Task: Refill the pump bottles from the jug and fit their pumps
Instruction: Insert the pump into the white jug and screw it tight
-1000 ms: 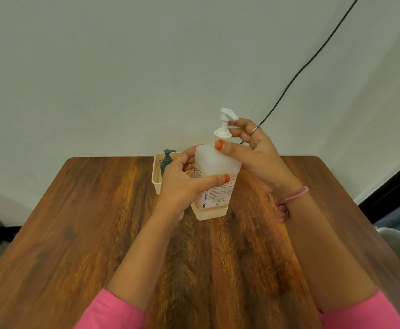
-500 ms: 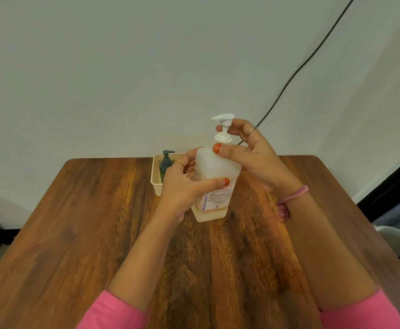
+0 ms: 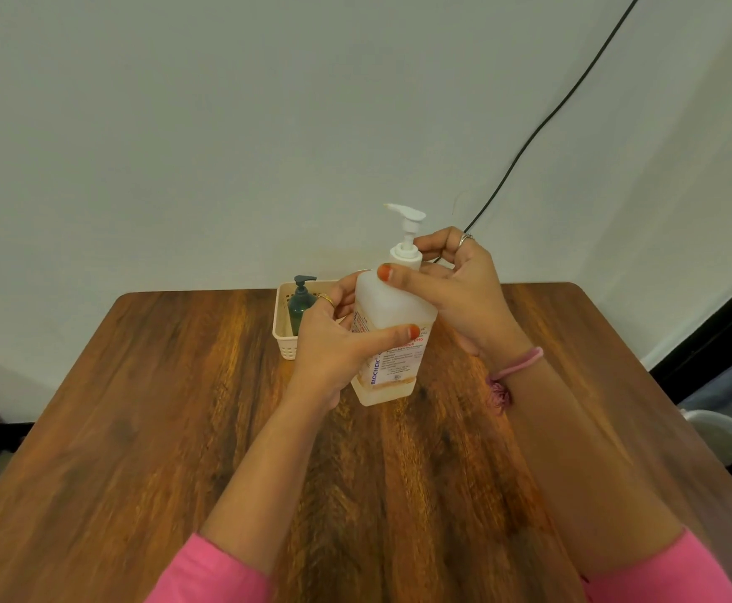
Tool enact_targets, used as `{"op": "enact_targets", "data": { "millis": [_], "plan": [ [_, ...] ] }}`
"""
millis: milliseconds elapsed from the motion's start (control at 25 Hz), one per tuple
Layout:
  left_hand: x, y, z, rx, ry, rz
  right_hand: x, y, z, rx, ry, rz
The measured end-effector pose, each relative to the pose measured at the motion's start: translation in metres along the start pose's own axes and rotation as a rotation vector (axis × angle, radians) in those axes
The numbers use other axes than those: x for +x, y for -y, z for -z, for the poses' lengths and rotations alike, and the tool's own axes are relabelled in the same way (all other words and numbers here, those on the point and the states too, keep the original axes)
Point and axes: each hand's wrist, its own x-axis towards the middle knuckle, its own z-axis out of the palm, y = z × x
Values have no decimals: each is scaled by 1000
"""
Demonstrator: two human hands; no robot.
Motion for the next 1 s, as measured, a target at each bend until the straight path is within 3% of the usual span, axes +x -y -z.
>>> {"op": "enact_targets", "data": {
  "millis": [120,320,560,640,800,1000],
  "plan": [
    [1,2,-1,21,16,0,2,-3,3,-49,32,-58],
    [3,2,1,21,29,8,5,-1,21,-14,306,-75],
    [4,2,-9,45,32,-39,2,-8,11,-28,-37,-63],
    [7,3,-10,51,32,-38,4,-11,14,-34,-5,-82],
    [9,5,-9,53,38,-23,5,-10,27,45,222,-91],
    [9,8,-17,87,48,-54,6,-16,27,14,15,-66]
  ]
}}
